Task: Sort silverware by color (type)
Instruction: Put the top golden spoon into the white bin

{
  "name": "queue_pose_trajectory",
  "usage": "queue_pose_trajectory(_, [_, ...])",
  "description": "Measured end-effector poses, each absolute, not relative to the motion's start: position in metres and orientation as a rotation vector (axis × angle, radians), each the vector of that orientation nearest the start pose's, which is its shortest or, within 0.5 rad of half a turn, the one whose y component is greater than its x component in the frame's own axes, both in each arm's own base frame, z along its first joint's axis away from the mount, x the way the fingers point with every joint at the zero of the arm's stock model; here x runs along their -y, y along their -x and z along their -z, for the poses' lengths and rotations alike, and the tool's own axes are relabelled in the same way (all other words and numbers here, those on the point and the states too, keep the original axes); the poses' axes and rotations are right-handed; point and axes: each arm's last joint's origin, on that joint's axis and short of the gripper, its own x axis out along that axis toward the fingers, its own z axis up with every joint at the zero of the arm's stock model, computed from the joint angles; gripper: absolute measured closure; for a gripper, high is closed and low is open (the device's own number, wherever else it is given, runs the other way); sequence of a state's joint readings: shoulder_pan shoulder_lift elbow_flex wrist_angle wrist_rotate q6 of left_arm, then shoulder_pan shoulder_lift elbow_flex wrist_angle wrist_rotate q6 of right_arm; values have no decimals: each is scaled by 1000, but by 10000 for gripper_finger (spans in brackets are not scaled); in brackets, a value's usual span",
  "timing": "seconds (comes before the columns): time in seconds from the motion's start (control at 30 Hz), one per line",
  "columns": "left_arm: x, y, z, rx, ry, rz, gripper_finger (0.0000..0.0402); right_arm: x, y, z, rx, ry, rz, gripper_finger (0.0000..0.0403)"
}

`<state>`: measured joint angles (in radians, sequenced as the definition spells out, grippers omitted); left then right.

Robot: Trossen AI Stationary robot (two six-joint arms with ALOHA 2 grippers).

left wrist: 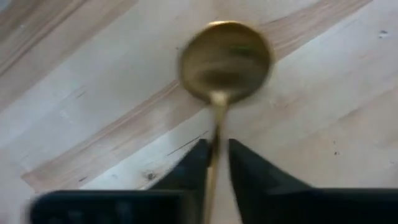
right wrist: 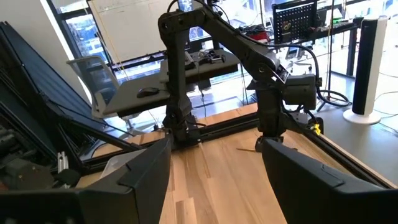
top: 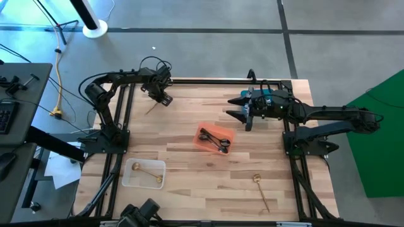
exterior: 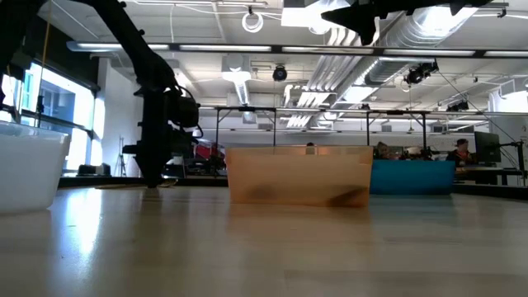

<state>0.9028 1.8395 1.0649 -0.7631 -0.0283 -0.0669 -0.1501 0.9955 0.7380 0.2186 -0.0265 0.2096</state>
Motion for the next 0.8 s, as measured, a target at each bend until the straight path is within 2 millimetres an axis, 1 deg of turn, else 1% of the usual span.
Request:
queue_pose_trajectory(0.03, [-244,-192,-133,-1416,724,-784,376,33,-223,-317,-26,-213,127,164])
queue_pose_trajectory(0.07, [-244,-192,-133,-1414,725,-780,387,33,-223,-317,-26,-213,127,164])
queue_pose_trajectory(0.33, [-239,-196,-139,-1405,675,-743,397,33,-223,-317,-23,-212,125,164])
queue_pose_trajectory(0.43, [-236,-197,-146,-1390,647,-706,399,33,-223,-317,-23,-212,124,164])
queue_pose_trajectory(0.53, [-234,-198,-162,-1317,612,-684,399,33,-223,-317,-23,-212,122,164])
queue_pose_trajectory(0.6, [-230,-199,-176,-1263,572,-681,400,33,-223,-317,-23,-212,122,164])
queue_pose_trajectory(0.7, [-220,-203,-207,-1132,486,-684,400,33,-223,-317,-23,-212,122,164])
queue_pose_trajectory(0.8, [-204,-208,-240,-982,398,-671,401,33,-223,-317,-22,-212,123,164])
